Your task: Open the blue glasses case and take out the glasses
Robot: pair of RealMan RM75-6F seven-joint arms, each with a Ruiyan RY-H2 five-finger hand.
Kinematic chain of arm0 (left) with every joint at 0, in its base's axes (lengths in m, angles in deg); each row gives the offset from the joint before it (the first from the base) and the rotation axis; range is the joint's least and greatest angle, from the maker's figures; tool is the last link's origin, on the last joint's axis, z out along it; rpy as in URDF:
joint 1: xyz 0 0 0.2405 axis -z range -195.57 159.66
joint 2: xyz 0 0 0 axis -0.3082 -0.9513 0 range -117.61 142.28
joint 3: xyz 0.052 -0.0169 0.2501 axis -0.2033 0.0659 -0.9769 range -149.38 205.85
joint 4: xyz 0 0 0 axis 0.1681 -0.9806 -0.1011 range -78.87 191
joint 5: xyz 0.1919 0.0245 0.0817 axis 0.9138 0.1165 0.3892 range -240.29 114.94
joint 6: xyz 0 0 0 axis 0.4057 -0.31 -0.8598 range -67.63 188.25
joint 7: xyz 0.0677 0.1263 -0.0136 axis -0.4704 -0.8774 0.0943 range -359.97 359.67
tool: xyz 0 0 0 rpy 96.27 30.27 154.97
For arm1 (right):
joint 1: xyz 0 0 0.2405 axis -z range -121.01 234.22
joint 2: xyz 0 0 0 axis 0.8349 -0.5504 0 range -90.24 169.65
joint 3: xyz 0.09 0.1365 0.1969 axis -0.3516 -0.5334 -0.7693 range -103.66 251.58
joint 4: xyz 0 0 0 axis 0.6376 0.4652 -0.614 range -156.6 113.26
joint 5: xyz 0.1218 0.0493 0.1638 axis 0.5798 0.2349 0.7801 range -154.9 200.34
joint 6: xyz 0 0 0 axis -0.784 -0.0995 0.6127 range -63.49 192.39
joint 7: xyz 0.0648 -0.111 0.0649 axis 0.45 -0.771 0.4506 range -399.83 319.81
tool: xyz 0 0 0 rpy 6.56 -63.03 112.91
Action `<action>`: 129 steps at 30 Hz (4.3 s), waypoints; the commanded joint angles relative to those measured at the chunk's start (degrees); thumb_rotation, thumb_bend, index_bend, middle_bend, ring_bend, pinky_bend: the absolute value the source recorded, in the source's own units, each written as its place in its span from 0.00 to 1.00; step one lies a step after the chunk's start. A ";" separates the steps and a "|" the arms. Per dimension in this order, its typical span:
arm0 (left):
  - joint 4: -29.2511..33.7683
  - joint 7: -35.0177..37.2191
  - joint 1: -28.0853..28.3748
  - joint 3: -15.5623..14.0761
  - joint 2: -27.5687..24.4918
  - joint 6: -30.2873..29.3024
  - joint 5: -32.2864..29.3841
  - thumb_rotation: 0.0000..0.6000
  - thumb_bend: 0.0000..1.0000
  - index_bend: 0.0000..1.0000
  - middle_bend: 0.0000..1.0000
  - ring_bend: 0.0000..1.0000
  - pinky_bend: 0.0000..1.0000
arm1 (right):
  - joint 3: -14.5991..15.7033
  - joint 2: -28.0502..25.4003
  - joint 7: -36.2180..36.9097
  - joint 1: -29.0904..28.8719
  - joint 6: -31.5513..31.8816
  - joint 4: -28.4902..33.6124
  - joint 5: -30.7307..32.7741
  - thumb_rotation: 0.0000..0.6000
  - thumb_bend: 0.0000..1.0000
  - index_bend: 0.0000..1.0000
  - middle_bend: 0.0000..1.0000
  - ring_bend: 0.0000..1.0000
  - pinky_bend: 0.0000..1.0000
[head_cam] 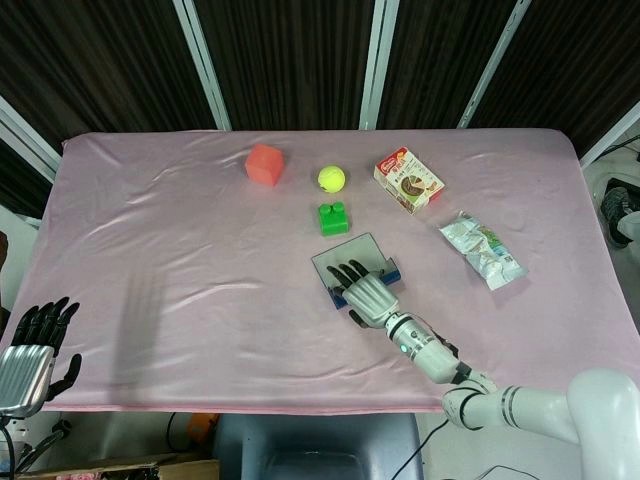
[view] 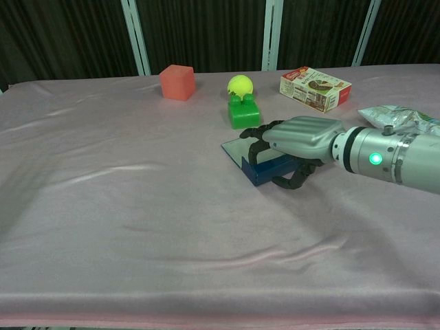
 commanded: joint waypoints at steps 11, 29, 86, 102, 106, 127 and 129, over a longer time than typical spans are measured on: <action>0.14 -1.21 0.08 -0.28 0.40 0.26 0.39 1.00 0.44 0.00 0.02 0.00 0.00 | 10.17 -10.72 5.41 6.40 5.22 8.90 -12.63 1.00 0.58 0.46 0.10 0.04 0.00; 0.16 -3.24 0.88 -0.19 1.28 2.20 -0.63 1.00 0.44 0.00 0.02 0.00 0.00 | 6.65 -10.98 12.18 7.83 3.60 -2.91 -10.86 1.00 0.58 0.46 0.10 0.04 0.00; 0.33 -2.63 0.84 0.07 0.96 2.22 -1.52 1.00 0.44 0.00 0.02 0.00 0.00 | -2.58 3.09 11.40 -0.28 -0.53 -15.24 -7.58 1.00 0.49 0.59 0.10 0.04 0.00; 0.32 -2.52 0.83 0.03 0.94 2.11 -1.43 1.00 0.44 0.00 0.02 0.00 0.00 | -2.74 2.22 12.84 -0.10 0.44 -14.50 -7.83 1.00 0.49 0.63 0.10 0.04 0.00; 0.28 -2.62 0.84 0.02 0.98 2.14 -1.44 1.00 0.44 0.00 0.03 0.00 0.00 | -2.77 2.05 12.98 -0.10 0.42 -14.26 -7.71 1.00 0.49 0.64 0.10 0.04 0.00; 0.28 -2.43 0.82 -0.01 0.89 2.09 -1.44 1.00 0.44 0.00 0.02 0.00 0.00 | -3.58 11.70 22.28 2.89 20.73 -25.42 -16.59 1.00 0.49 0.69 0.11 0.06 0.00; 0.29 -2.42 0.82 0.03 0.88 2.07 -1.46 1.00 0.44 0.00 0.02 0.00 0.00 | -3.51 12.82 23.21 3.01 21.80 -27.12 -17.08 1.00 0.49 0.69 0.11 0.06 0.00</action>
